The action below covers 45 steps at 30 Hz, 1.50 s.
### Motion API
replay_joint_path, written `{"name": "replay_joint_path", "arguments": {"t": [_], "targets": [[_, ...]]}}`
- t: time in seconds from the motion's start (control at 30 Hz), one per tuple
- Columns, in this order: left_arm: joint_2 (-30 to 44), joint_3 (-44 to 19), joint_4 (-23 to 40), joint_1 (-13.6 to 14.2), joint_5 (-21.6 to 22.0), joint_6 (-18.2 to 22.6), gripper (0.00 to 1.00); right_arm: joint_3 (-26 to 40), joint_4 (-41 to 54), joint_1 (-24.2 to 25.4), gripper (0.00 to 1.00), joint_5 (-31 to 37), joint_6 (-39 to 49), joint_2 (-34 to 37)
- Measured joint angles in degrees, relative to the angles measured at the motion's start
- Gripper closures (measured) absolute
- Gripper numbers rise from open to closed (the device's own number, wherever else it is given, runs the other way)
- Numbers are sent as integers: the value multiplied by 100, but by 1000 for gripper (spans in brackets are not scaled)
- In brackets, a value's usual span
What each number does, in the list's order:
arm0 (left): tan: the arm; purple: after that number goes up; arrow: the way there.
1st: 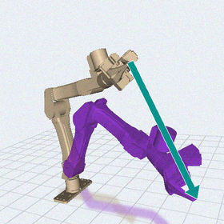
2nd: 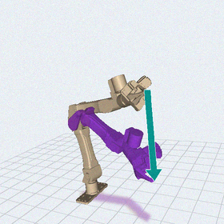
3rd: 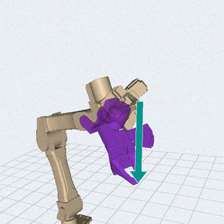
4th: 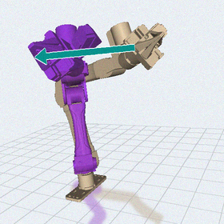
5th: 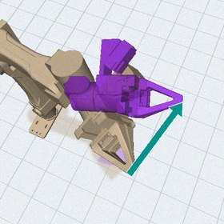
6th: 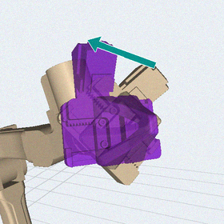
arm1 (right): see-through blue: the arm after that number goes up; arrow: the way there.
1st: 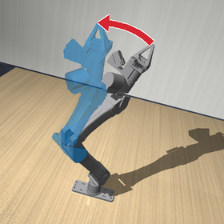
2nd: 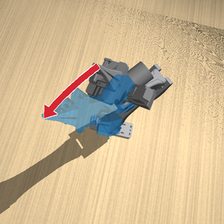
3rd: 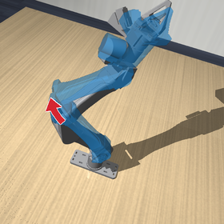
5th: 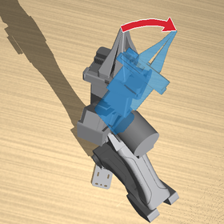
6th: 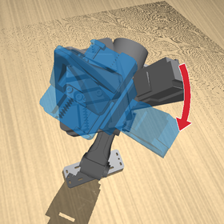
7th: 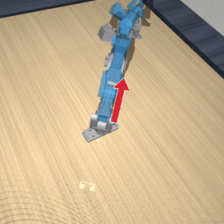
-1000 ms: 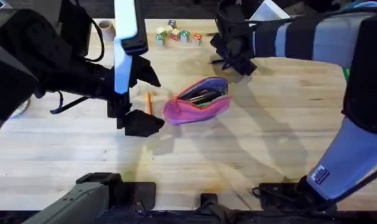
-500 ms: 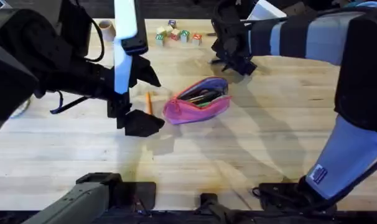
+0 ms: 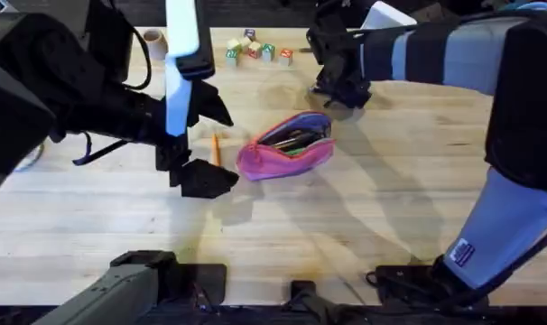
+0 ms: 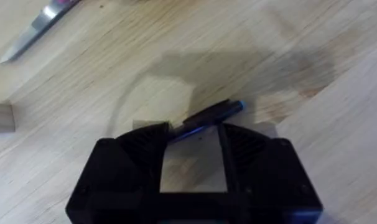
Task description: Unzip the bag, pick up the pens from the table one at a time and place them inside, then zip the bag closed.
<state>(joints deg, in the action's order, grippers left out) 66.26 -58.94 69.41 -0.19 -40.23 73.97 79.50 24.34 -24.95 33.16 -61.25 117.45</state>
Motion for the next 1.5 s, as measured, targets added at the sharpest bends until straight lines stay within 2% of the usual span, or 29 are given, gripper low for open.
{"name": "replay_joint_path", "arguments": {"t": [0.03,0.1,0.17,0.3,0.47,0.77,1.1,1.43,1.5], "targets": [[0,0,0,0,0,-1,6,0,-2,0,511,1,3,0],[0,0,0,0,0,1,6,-2,-10,0,703,8,-31,0],[0,0,0,0,0,-1,6,-4,-78,-2,845,-18,-57,2],[0,0,0,0,0,1,6,-7,-144,-4,953,-18,-87,11],[0,0,0,0,0,1,6,-7,-153,-4,958,-12,-75,10],[0,0,0,0,0,-1,6,-53,-181,29,966,-70,453,-67],[0,0,0,0,0,1,6,-144,-149,197,971,-279,949,-885],[0,0,0,0,0,0,6,-144,-141,197,972,-298,2373,-1567],[0,0,0,0,0,1,6,-144,-138,197,972,-299,3091,-1877]]}}
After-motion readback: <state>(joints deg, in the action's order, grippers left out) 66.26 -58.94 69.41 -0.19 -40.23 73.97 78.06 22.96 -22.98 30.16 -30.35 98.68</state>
